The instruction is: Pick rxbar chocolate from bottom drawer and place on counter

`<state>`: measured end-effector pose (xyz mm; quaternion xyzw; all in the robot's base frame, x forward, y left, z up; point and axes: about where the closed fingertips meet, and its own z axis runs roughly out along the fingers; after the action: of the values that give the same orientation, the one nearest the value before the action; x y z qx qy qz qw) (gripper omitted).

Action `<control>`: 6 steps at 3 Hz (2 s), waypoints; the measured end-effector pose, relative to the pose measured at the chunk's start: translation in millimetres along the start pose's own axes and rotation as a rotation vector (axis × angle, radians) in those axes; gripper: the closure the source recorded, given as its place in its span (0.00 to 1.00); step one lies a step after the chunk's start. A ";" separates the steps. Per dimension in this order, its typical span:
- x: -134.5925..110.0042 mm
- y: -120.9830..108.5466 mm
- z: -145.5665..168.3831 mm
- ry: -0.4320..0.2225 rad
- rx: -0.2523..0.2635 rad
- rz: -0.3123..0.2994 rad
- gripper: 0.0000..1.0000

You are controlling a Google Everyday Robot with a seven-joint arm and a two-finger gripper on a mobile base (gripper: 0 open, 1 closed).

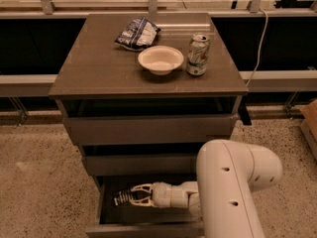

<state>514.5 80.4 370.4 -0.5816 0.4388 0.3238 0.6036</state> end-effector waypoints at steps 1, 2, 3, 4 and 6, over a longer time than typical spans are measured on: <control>-31.1 -12.8 -2.8 -0.022 -0.005 -0.061 1.00; -52.3 -24.7 -11.2 -0.057 -0.003 -0.103 1.00; -52.3 -24.7 -11.2 -0.057 -0.003 -0.103 1.00; -59.2 -28.6 -9.7 -0.069 -0.019 -0.107 1.00; -165.4 -59.9 -28.0 -0.098 -0.059 -0.238 1.00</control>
Offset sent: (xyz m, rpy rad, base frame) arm 0.0002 -0.0218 0.0849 0.0612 -0.1582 0.0438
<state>497.2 65.6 547.1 -0.6305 0.3268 0.2908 0.6412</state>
